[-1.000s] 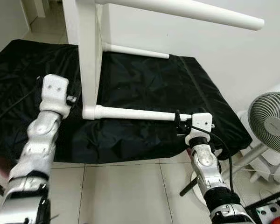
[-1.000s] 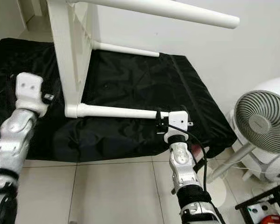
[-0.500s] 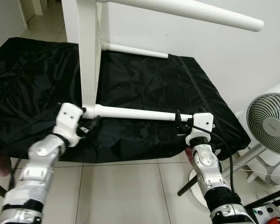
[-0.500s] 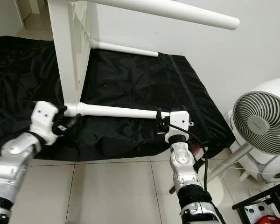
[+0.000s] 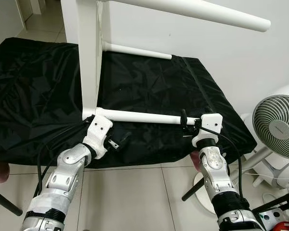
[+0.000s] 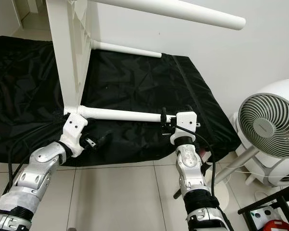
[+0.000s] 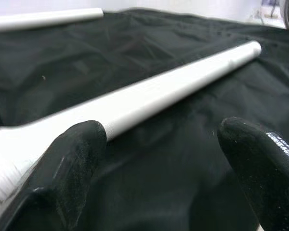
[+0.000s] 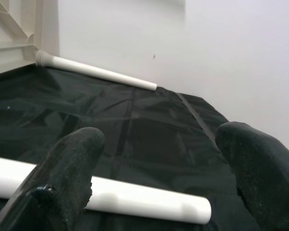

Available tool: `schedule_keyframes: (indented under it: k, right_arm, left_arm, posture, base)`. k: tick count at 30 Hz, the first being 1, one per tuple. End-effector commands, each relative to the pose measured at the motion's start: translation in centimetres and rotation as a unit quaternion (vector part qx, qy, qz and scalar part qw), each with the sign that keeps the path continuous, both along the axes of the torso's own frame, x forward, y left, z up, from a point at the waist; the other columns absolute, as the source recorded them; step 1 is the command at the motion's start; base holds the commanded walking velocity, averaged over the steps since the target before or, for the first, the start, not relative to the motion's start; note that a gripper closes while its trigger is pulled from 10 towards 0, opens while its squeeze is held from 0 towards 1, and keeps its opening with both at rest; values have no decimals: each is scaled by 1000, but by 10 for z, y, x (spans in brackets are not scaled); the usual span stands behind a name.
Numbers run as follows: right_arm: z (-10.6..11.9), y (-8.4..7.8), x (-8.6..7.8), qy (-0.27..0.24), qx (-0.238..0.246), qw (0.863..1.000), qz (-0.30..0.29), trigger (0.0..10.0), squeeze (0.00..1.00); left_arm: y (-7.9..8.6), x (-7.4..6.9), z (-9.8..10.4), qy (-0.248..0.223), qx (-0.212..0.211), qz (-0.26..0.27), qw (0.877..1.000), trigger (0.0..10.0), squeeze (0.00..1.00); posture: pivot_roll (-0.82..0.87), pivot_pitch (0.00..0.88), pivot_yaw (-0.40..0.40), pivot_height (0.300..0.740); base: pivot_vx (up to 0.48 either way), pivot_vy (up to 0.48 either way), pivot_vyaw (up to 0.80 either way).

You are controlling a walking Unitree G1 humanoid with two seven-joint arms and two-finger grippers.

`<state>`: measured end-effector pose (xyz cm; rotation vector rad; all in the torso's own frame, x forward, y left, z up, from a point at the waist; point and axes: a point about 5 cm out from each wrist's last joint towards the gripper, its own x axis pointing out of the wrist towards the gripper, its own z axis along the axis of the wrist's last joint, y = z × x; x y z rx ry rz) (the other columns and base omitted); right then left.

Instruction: Building children table

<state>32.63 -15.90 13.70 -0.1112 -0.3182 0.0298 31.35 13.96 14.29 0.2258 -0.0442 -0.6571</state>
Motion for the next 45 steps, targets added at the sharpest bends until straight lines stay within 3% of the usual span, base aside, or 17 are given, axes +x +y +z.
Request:
schedule_keyframes:
  k: [1, 8, 12, 19, 32, 45]
  right_arm:
    - [-1, -5, -3, 0, -2, 1000, -7, 10000, 0]
    - [-6, -1, -6, 8, 3, 1000, 8, 10000, 0]
    - [-6, 1, -5, 12, 0, 1000, 15, 10000, 0]
    - [-6, 1, -3, 14, -7, 1000, 18, 10000, 0]
    - [-7, 2, -3, 20, -9, 1000, 21, 10000, 0]
    - [-9, 1, -4, 23, -11, 999, 21, 10000, 0]
  left_arm:
    - [4, 2, 3, -24, -16, 72, 997, 10000, 0]
    - [10, 2, 5, -49, -10, 125, 991, 10000, 0]
    - [13, 4, 5, -46, -38, 164, 985, 10000, 0]
    - [14, 6, 0, -42, -49, 207, 976, 10000, 0]
    - [16, 6, -1, -42, -43, 217, 974, 10000, 0]
    - [17, 7, -1, -42, -44, 223, 973, 10000, 0]
  posture:
    - [15, 17, -136, 740]
    - [29, 13, -146, 740]
    - [31, 2, -156, 740]
    - [31, 0, -166, 740]
    - [35, 0, -170, 740]
    - [34, 0, -173, 740]
  base:
    - [0, 0, 0]
    - [0, 0, 0]
    - [0, 0, 0]
    - [0, 0, 0]
    - [0, 0, 0]
    - [0, -432, 0]
